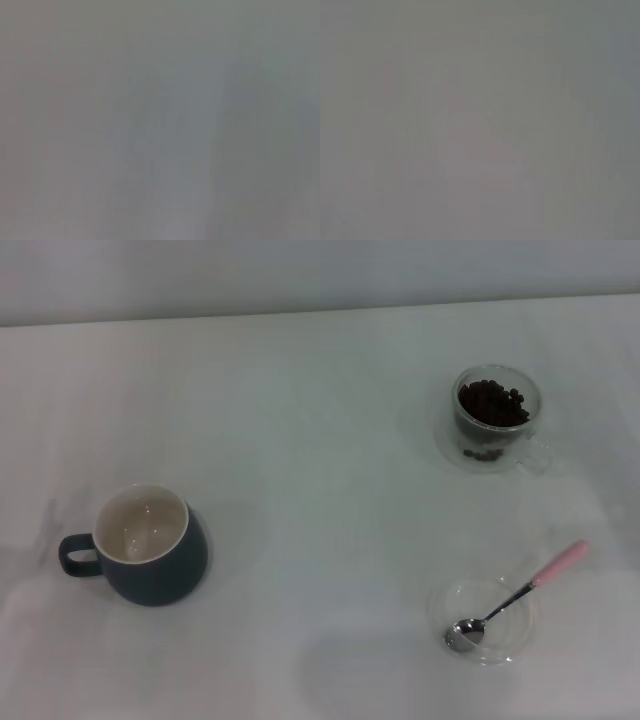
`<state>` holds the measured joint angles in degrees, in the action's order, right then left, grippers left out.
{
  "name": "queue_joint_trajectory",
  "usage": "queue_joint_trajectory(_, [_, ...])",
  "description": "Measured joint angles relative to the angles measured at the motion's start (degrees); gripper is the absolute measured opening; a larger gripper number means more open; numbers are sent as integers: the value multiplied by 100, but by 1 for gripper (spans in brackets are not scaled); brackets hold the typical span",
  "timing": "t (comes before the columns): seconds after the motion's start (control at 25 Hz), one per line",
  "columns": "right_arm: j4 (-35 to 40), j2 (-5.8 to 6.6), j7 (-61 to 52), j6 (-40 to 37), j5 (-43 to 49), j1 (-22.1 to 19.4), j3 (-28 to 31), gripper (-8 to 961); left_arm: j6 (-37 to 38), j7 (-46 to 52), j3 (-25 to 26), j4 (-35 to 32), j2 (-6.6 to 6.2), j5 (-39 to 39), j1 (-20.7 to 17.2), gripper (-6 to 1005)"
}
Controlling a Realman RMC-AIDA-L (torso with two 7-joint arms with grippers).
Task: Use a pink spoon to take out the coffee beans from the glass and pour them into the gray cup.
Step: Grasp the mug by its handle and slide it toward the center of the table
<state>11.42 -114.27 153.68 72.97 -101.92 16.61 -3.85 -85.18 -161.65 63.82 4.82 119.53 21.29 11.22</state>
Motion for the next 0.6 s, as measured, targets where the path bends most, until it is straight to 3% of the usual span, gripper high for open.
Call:
queue_joint_trajectory(0.24, [102, 24, -35, -25, -69, 36, 13, 755, -221, -8, -3, 54, 32, -529, -421, 876])
queue_joint_trajectory(0.6, [189, 23, -39, -132, -88, 97, 16, 755, 352, 17, -76, 63, 50, -1223, -500, 877])
